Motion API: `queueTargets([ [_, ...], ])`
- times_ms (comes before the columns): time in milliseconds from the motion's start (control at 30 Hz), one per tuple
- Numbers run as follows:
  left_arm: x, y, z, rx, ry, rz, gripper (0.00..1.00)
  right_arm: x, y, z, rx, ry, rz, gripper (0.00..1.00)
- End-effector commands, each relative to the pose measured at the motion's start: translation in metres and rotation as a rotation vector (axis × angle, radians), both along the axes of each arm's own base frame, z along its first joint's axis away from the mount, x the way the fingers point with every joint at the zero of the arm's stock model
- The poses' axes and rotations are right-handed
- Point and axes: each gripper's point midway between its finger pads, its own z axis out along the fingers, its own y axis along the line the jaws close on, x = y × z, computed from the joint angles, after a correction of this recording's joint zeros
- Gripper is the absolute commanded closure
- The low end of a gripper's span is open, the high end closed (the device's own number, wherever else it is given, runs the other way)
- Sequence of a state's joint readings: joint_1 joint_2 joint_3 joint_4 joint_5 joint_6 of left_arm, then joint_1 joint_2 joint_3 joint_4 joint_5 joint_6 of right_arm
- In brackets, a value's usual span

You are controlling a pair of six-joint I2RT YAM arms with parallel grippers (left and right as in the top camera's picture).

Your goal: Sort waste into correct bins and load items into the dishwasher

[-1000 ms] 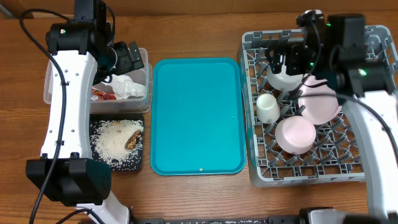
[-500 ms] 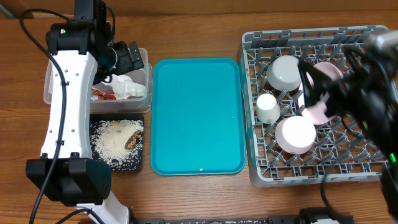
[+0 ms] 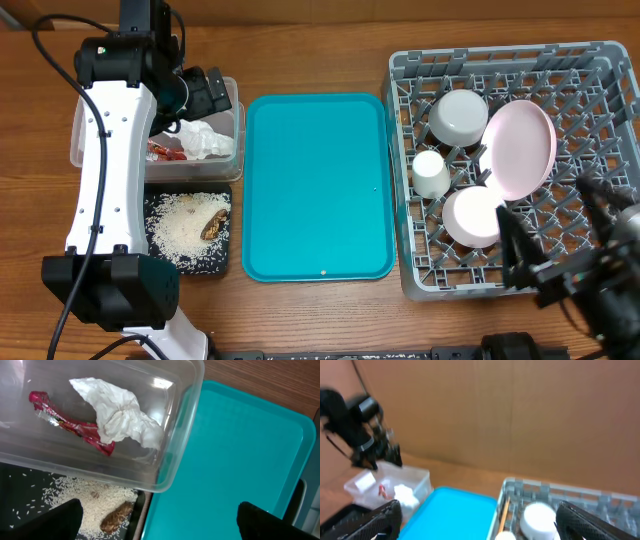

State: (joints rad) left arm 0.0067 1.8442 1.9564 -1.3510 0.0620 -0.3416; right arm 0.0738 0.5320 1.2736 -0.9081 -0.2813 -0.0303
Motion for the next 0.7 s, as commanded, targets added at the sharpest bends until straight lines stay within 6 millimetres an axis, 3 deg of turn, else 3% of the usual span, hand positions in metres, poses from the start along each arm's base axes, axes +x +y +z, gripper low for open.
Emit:
queueTargets([
  [0, -0.001, 0.002, 0.002, 0.007, -0.005, 0.013, 0.0, 0.0, -0.001, -0.029, 0.0, 0.005, -0.007, 0.0],
  [233, -0.001, 0.002, 0.002, 0.007, -0.005, 0.013, 0.0, 0.013, 0.0, -0.076, 0.01, -0.119, -0.006, 0.0],
  [500, -0.001, 0.002, 0.002, 0.007, -0.005, 0.013, 0.0, 0.037, 0.002, -0.114, 0.034, -0.372, -0.007, 0.0],
  [667, -0.001, 0.002, 0.002, 0.007, -0.005, 0.013, 0.0, 0.051, -0.01, -0.144, 0.134, -0.414, -0.071, 0.0],
])
